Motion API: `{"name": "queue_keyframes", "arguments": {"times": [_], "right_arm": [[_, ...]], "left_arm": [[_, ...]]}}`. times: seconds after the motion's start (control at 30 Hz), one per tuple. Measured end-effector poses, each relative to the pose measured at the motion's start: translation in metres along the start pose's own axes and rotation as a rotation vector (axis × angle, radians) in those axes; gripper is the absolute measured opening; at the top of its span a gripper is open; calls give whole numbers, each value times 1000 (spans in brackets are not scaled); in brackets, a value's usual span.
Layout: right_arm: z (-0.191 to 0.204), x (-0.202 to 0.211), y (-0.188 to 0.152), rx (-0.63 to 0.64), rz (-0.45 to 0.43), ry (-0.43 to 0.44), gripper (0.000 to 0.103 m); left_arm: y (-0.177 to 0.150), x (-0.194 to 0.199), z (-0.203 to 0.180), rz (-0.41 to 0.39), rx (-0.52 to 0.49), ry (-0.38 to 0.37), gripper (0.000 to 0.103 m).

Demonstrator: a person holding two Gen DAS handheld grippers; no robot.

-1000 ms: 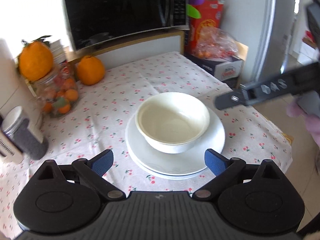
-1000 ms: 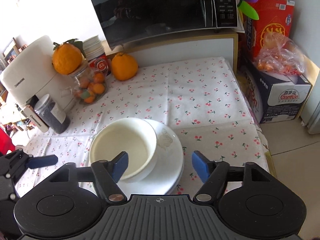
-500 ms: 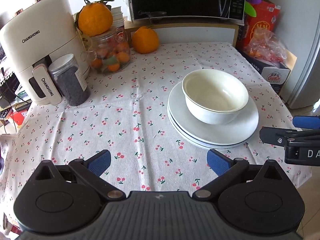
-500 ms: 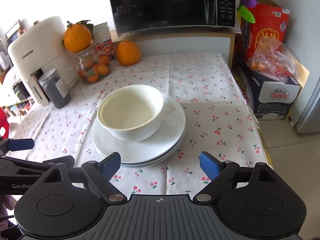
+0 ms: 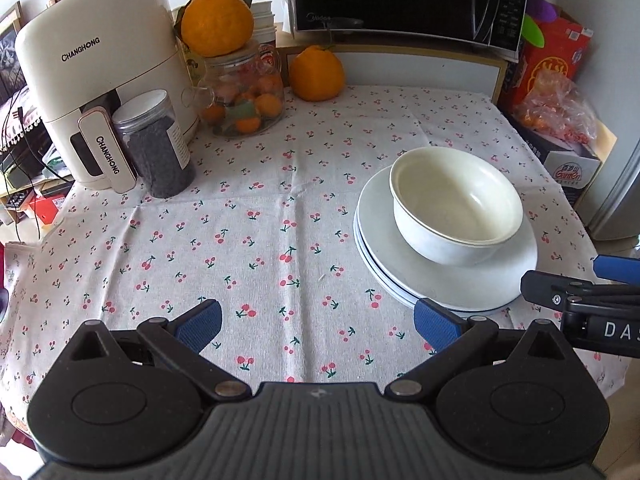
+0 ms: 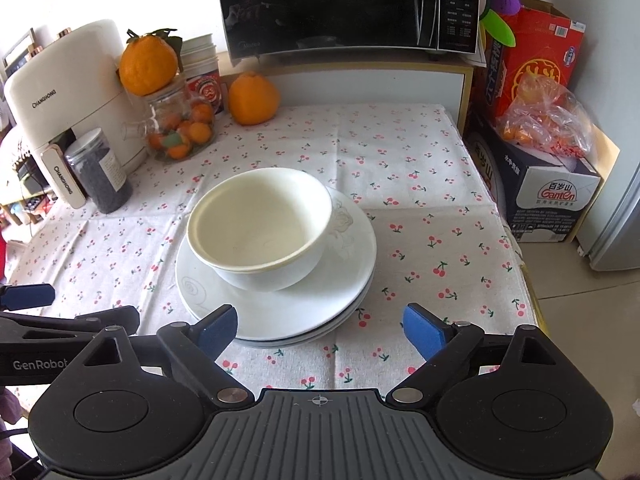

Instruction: Organize plates and bowls

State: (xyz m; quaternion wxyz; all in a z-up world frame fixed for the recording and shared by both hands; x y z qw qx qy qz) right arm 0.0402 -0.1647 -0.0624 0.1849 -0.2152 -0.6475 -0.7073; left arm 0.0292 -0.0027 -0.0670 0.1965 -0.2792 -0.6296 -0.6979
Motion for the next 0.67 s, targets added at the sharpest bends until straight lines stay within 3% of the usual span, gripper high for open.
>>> {"name": "queue_keyframes", "arguments": {"times": [0.67], "right_arm": [[5,-6,1,7,8,2,92]], "left_arm": [[2,-3,3,2,-2,-1,102]]}}
Point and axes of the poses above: each gripper's, at about its wrist camera, not at the fingertips, and x roughly against the way its jaws point, z to its left, y to its top, the point moved 8 cm from there along -x, roughly the way its jaws point, and after that the axes turned 11 degrees about -z, right-handed, at the moved point
